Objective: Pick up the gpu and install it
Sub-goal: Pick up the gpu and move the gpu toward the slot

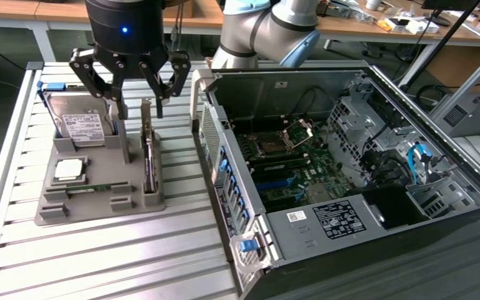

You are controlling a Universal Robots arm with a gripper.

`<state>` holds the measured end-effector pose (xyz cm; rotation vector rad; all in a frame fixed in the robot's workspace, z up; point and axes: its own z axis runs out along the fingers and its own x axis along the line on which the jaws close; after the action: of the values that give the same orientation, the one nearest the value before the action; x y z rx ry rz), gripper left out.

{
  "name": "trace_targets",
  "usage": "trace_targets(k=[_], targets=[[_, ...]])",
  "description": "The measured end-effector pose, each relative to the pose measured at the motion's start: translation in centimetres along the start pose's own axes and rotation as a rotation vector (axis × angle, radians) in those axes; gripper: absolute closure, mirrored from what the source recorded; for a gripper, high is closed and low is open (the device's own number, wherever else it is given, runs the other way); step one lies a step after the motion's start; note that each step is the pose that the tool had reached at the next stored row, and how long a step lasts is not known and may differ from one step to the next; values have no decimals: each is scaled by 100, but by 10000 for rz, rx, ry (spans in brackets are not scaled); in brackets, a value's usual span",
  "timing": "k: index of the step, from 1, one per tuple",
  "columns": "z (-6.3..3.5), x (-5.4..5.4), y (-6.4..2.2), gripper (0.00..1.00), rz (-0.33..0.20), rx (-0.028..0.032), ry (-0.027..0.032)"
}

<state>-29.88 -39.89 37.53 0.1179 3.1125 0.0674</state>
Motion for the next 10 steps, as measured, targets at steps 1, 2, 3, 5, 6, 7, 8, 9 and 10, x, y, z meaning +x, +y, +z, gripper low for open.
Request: trace_targets(k=[1,2,3,5,6,7,8,9,10], targets=[[3,0,0,43,0,0,0],[4,0,0,43,0,0,0],[6,0,0,43,0,0,0],[9,1,0,43,1,0,0],[13,0,-1,43,0,0,1],[16,1,-1,43,0,0,0],[18,1,-1,43,0,0,0],[19,1,-1,43,1,0,0],[21,1,-1,43,0,0,0]])
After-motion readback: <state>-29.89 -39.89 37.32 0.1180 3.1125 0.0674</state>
